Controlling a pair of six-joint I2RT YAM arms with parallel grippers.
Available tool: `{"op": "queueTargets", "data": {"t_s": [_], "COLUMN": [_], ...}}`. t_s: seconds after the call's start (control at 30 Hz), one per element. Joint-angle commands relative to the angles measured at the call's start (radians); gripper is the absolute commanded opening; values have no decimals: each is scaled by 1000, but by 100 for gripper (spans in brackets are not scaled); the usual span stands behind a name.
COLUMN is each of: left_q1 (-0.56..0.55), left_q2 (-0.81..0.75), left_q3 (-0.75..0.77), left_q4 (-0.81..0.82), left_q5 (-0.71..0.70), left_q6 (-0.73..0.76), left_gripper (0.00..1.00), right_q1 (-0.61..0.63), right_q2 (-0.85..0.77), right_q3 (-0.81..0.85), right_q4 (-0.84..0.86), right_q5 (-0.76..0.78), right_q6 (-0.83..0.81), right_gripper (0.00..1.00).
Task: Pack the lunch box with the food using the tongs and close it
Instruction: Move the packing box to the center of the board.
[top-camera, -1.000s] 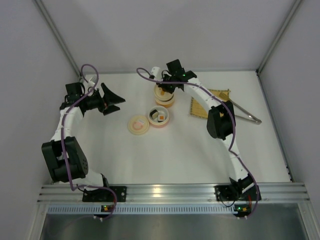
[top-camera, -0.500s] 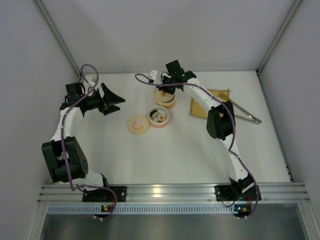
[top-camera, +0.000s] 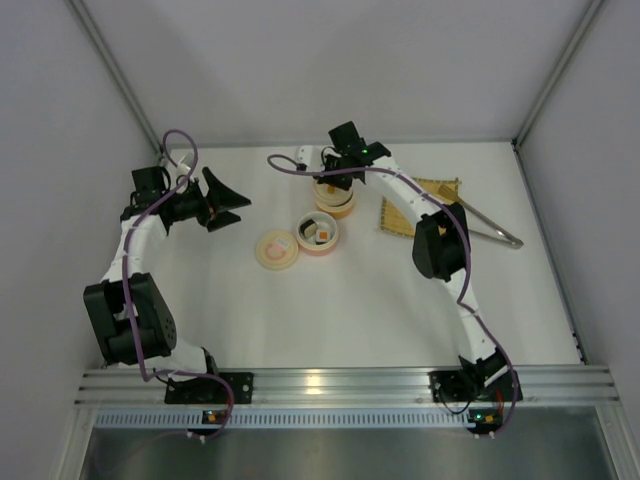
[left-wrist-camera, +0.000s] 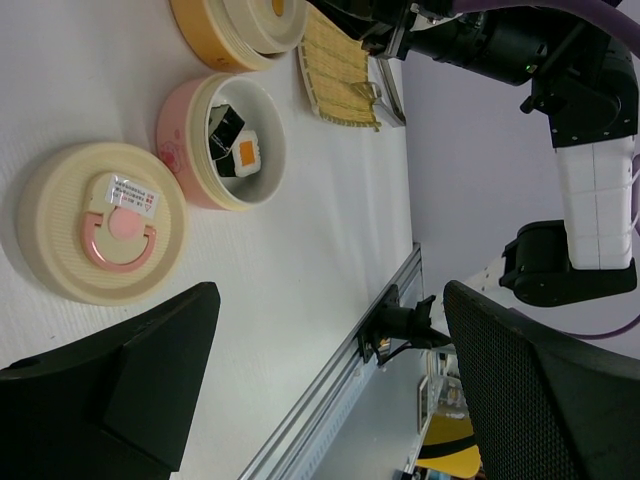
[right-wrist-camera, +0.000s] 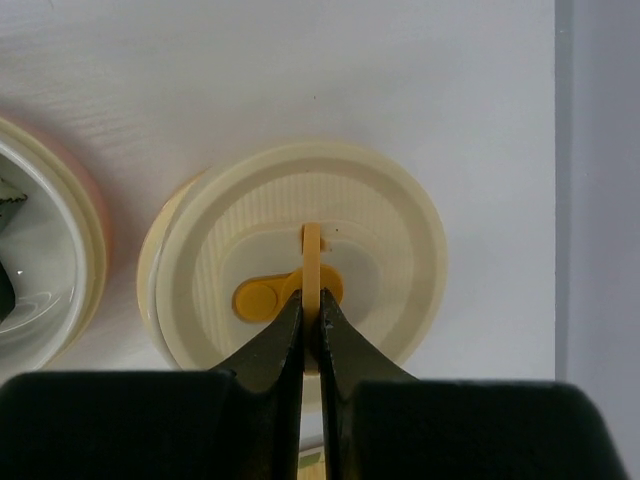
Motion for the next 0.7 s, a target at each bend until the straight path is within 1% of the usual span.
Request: {"op": "queueTargets", "data": {"t_s": [0.0, 0.3, 0.47, 0.67], "left_q1": [7, 8, 7, 8], "left_q2": [-27, -31, -32, -34], "left_q3": [-13, -17, -28, -28], "left_q4": [45, 50, 59, 61], "left_q5": [24, 29, 28, 29], "left_q6": [5, 4, 4, 4], "left_gripper": [98, 98, 98, 98], "right_q1": [5, 10, 8, 10], "right_q2": [-2, -19, -24, -25], "right_q3": [-27, -24, -22, -30], "right_q4": [-198, -199, -222, -199], "right_q5": [85, 72, 5, 0], "right_q6": [-15, -18, -9, 0], "right_gripper": [0, 0, 0, 0]}}
